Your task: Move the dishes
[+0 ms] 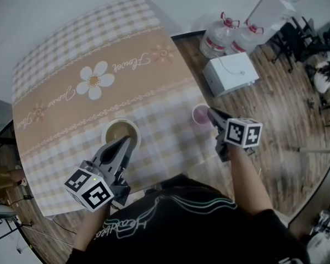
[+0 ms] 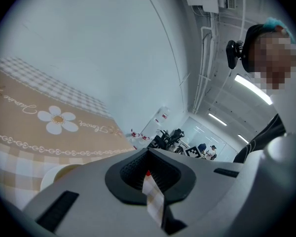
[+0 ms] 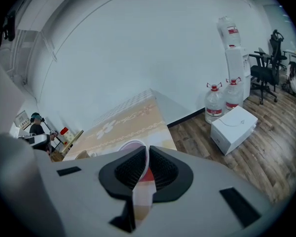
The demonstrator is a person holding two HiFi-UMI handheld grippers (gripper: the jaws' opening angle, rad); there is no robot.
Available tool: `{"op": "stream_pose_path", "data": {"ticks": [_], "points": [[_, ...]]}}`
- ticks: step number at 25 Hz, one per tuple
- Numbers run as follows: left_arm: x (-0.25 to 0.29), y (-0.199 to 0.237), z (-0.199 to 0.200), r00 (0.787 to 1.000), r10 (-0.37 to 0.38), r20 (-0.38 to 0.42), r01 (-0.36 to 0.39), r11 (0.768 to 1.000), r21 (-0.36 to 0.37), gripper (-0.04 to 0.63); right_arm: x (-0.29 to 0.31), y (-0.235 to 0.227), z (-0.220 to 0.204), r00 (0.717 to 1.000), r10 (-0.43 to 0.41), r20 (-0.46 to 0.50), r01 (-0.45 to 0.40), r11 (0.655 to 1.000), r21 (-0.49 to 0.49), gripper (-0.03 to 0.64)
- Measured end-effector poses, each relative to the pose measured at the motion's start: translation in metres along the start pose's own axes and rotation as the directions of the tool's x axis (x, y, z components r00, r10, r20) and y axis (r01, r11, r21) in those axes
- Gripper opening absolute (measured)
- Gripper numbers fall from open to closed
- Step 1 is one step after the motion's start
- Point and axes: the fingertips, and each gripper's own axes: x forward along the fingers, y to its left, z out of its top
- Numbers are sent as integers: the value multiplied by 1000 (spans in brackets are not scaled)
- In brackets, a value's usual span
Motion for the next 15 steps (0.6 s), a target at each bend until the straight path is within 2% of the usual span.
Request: {"op": "stream_pose_path", "data": {"ticks": [11,15], "points": [[-22,9,-1,999,29,19,-29,1000,-7,-6,-2,1,3,999,0,38,-2,999,44,35],[-30,8,-3,999,29,20,-29,1000,-4,-6,-9,0,11,995,-11,95,5,998,66,87]]}}
